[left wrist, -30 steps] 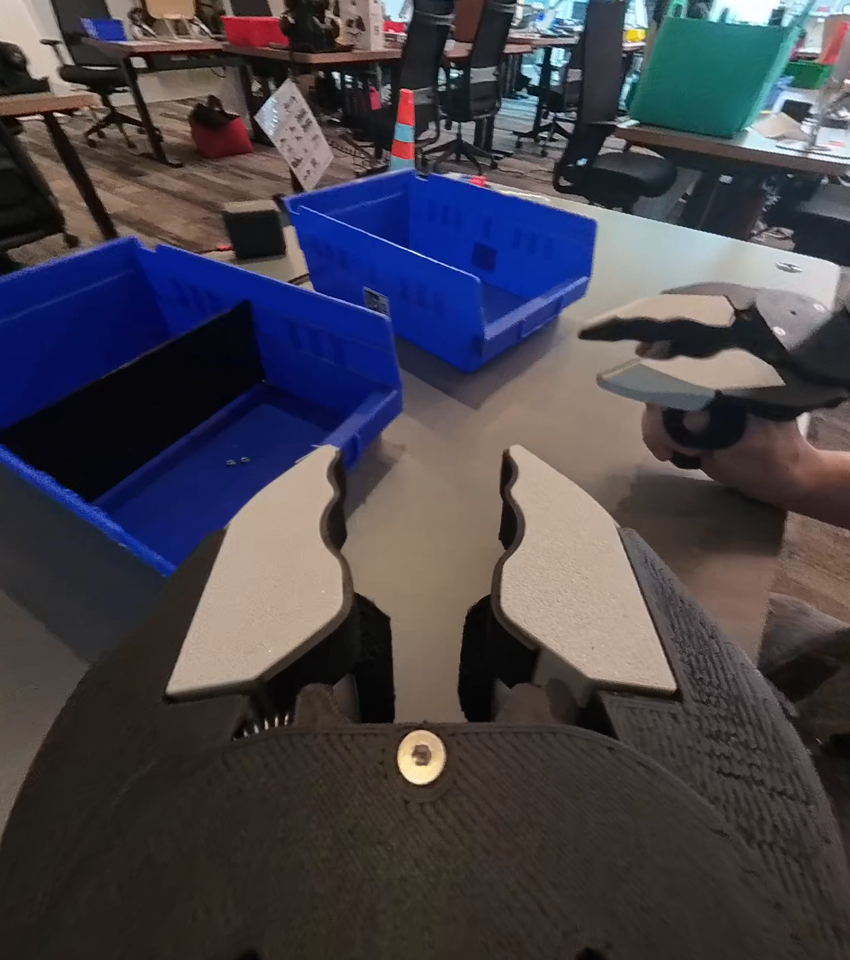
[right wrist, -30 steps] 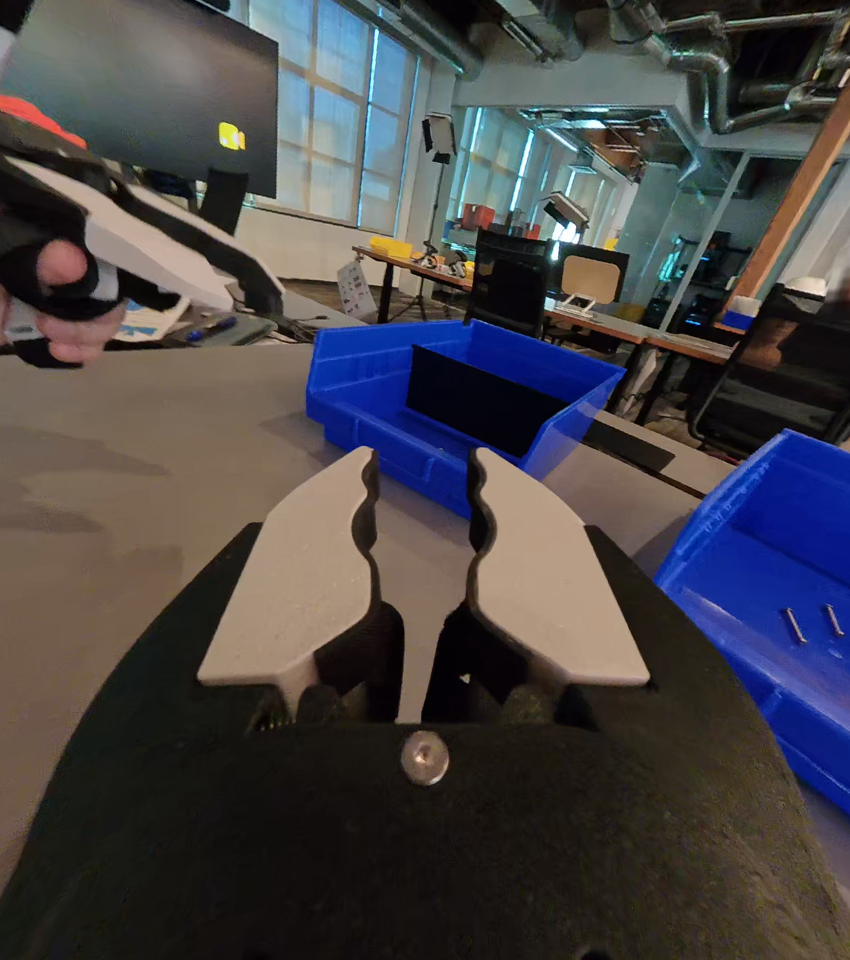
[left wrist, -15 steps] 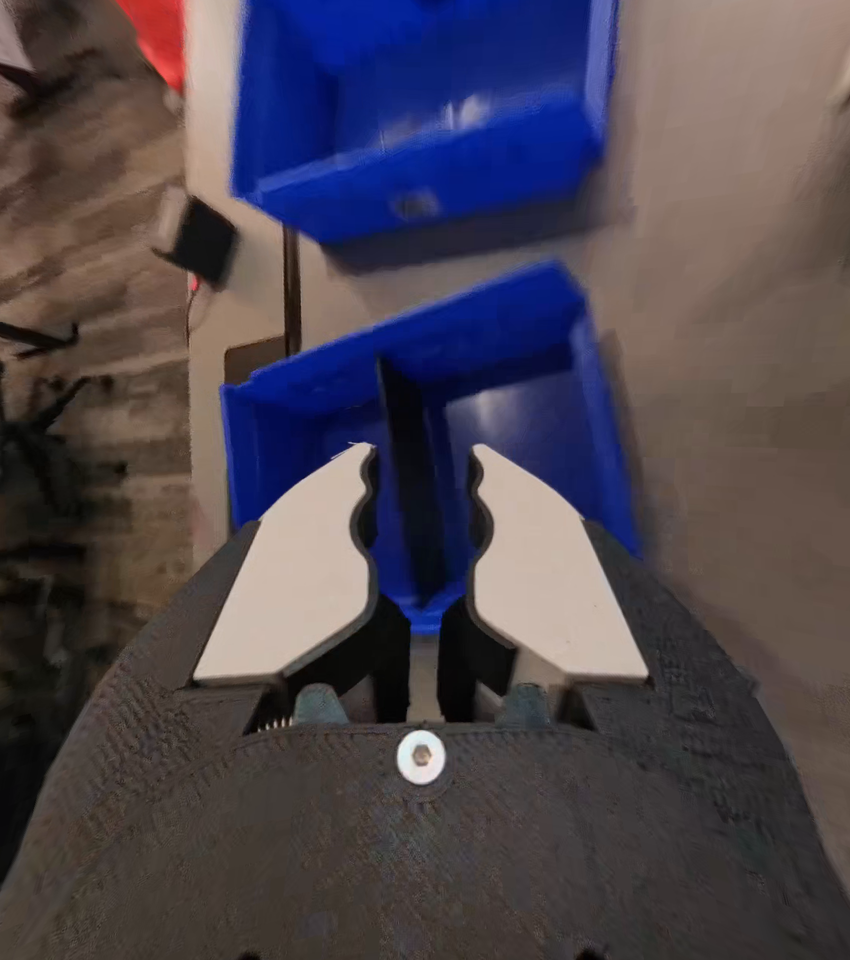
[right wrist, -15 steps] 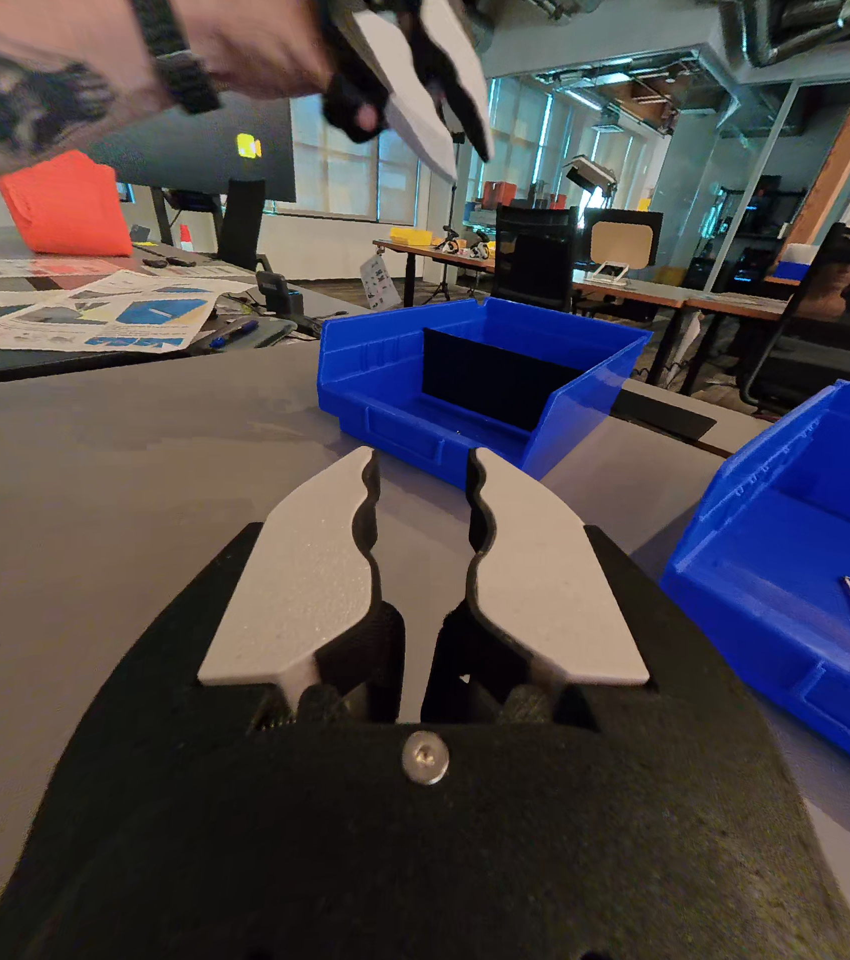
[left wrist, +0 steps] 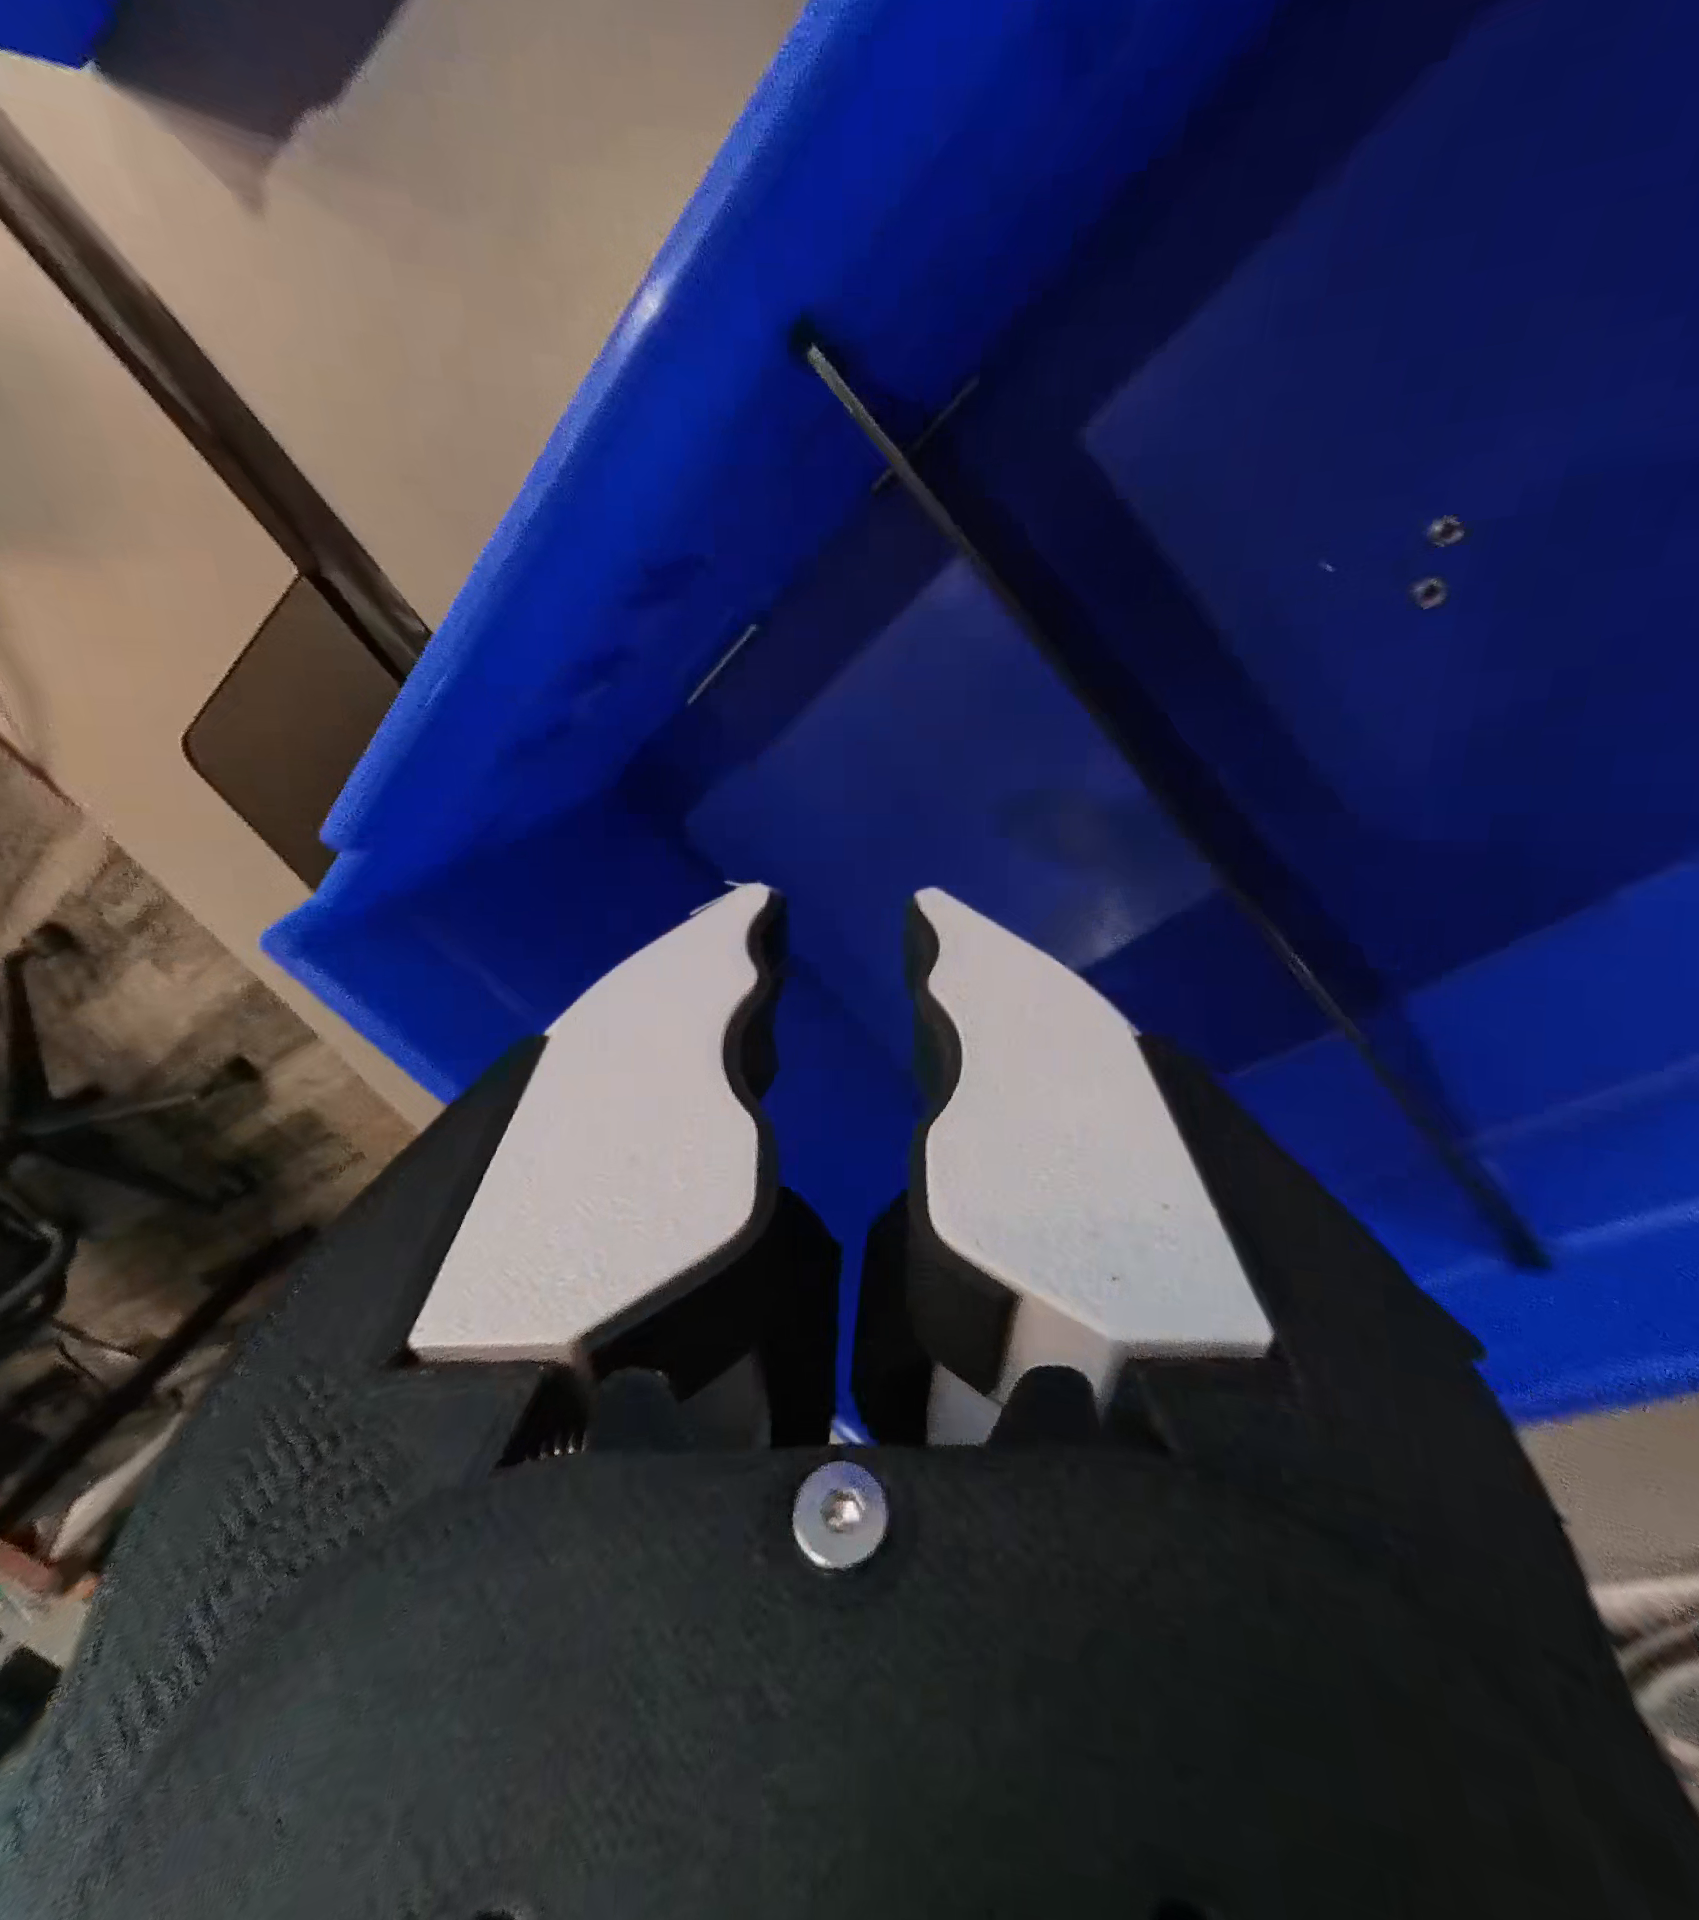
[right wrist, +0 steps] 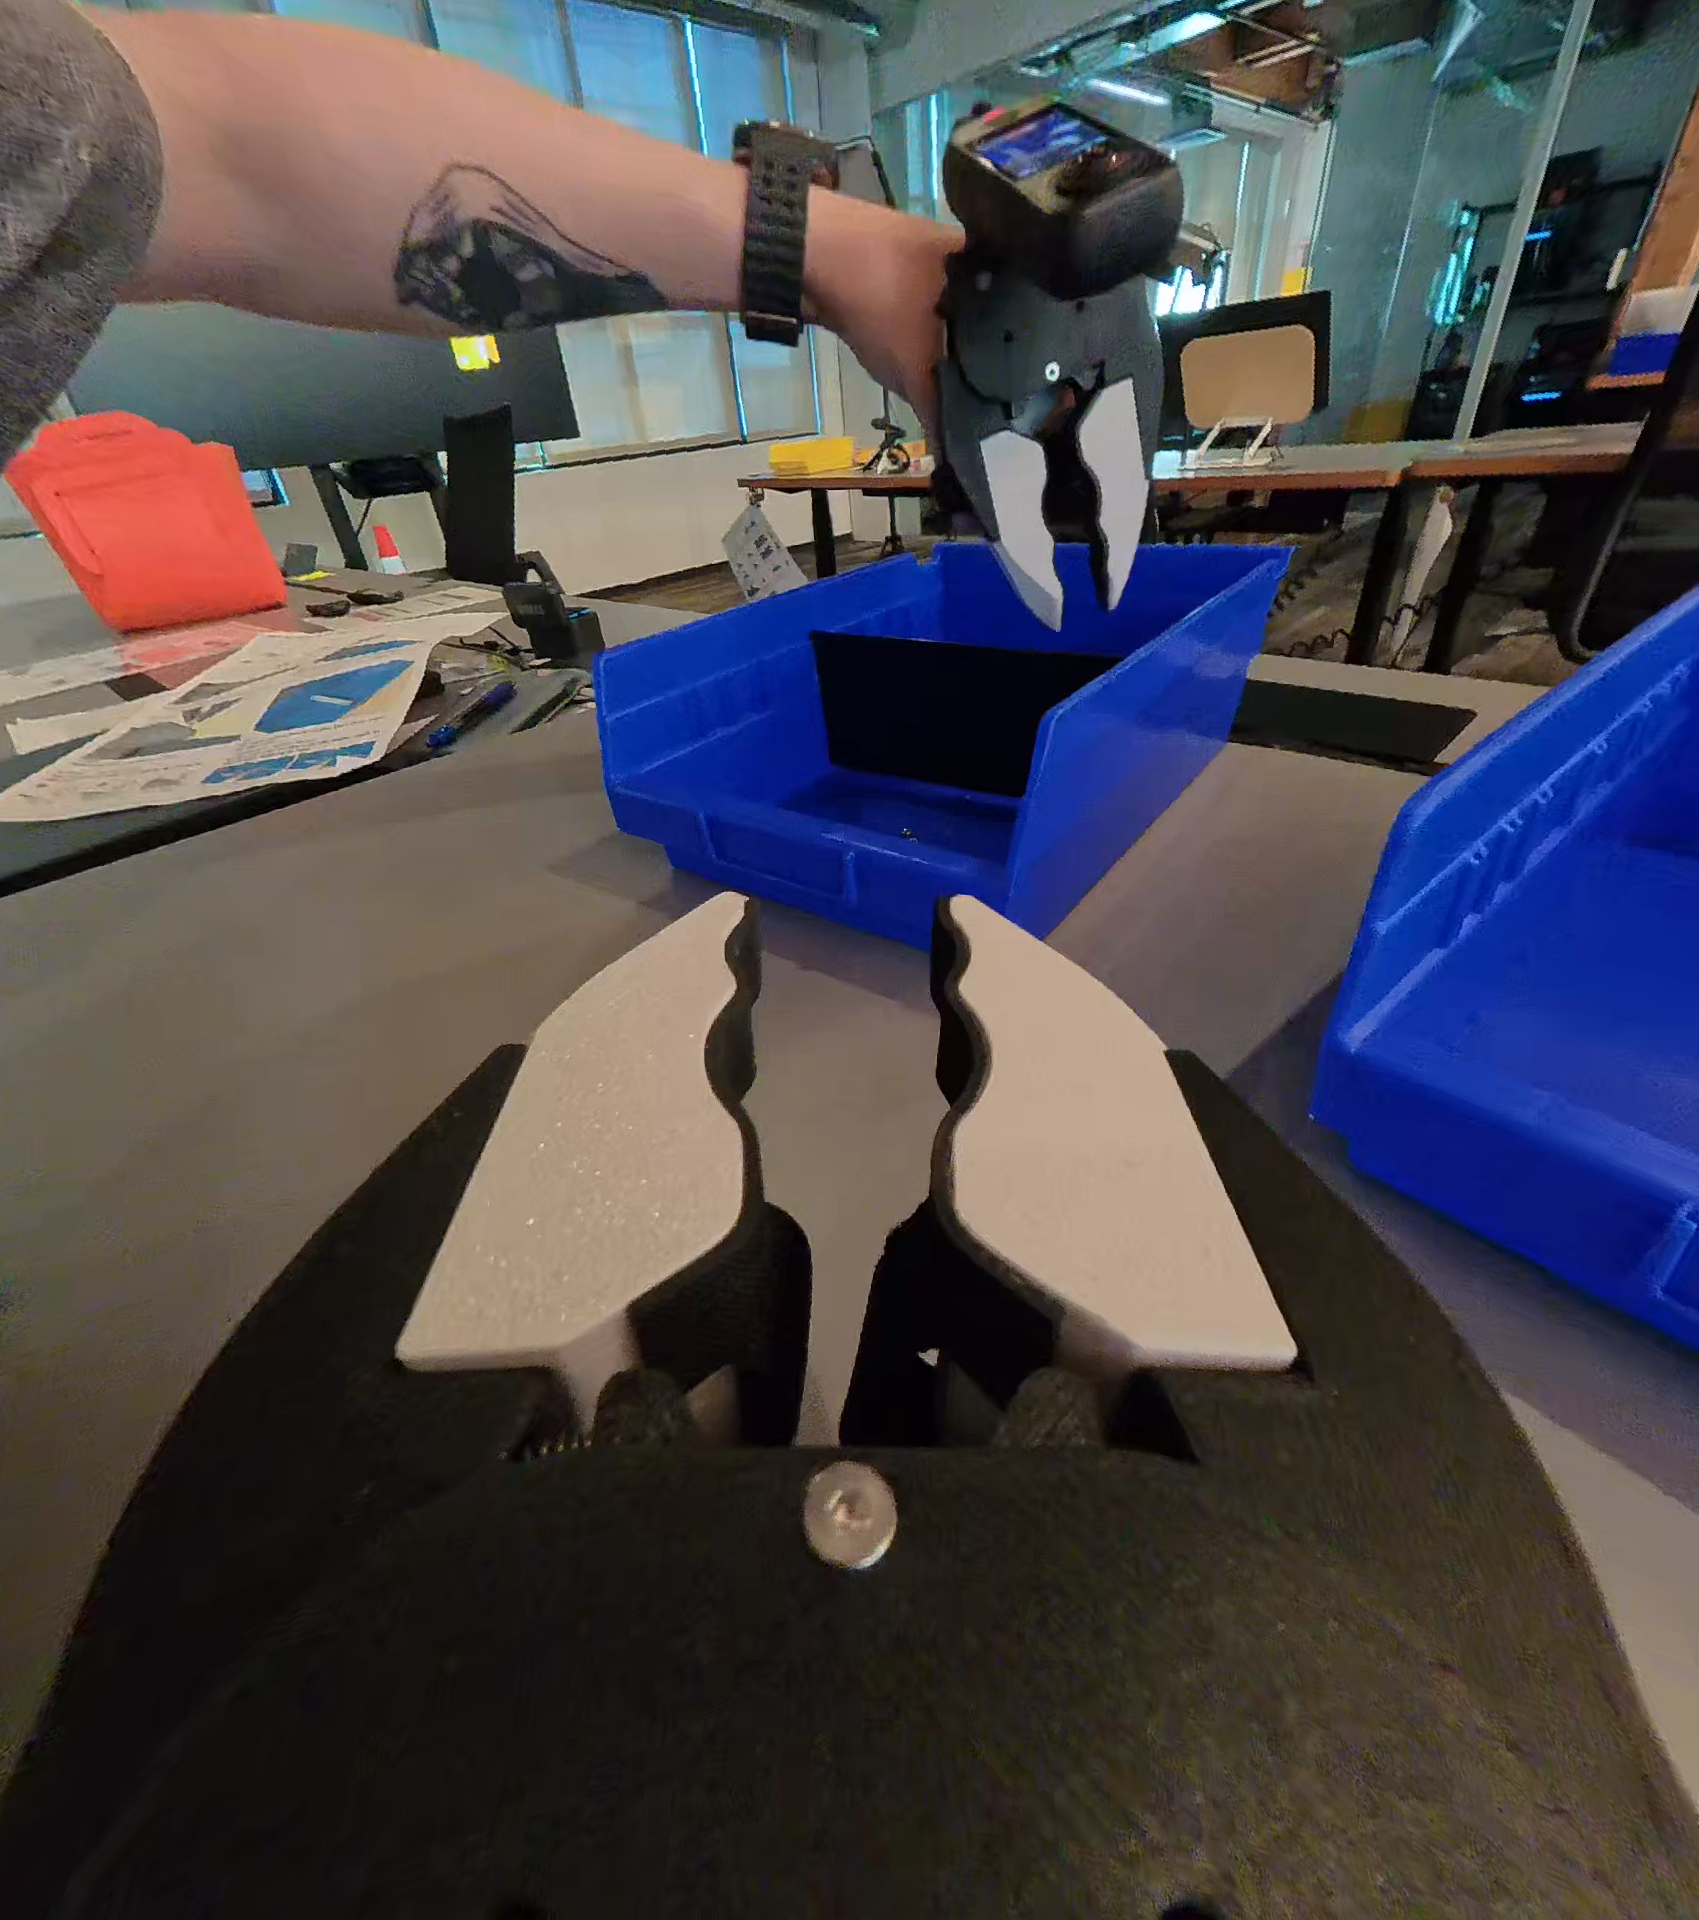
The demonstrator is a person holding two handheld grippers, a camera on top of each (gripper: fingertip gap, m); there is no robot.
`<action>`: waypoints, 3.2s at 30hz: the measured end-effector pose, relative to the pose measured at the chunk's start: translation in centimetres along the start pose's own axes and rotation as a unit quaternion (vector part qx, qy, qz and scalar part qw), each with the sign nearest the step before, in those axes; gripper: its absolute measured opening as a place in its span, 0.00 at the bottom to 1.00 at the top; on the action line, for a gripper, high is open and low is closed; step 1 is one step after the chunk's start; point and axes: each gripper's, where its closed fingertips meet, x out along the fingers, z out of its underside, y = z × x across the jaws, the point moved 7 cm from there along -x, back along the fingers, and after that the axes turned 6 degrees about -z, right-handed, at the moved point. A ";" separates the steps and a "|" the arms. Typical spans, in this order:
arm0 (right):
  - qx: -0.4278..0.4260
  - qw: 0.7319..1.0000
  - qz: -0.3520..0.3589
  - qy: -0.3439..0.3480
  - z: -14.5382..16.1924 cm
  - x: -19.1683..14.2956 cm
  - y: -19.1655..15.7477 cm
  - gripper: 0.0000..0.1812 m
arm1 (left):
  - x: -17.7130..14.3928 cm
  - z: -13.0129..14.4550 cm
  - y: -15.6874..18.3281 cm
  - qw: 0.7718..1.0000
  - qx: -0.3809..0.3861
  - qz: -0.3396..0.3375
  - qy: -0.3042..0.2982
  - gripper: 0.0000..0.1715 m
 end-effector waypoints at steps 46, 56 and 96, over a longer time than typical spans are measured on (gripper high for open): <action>0.015 0.998 0.007 -0.054 0.9 0.1 0.2 0.16 | 7.8 0.2 -1.7 0.889 -0.445 0.071 0.081 0.41; 0.016 0.999 0.004 -0.052 0.9 -0.1 0.3 0.15 | 8.8 -0.4 -1.8 0.904 -0.418 0.048 0.079 0.38; 0.026 0.998 -0.005 -0.055 1.1 -0.1 0.3 0.13 | 7.2 1.1 -1.0 0.905 -0.424 -0.005 0.049 0.04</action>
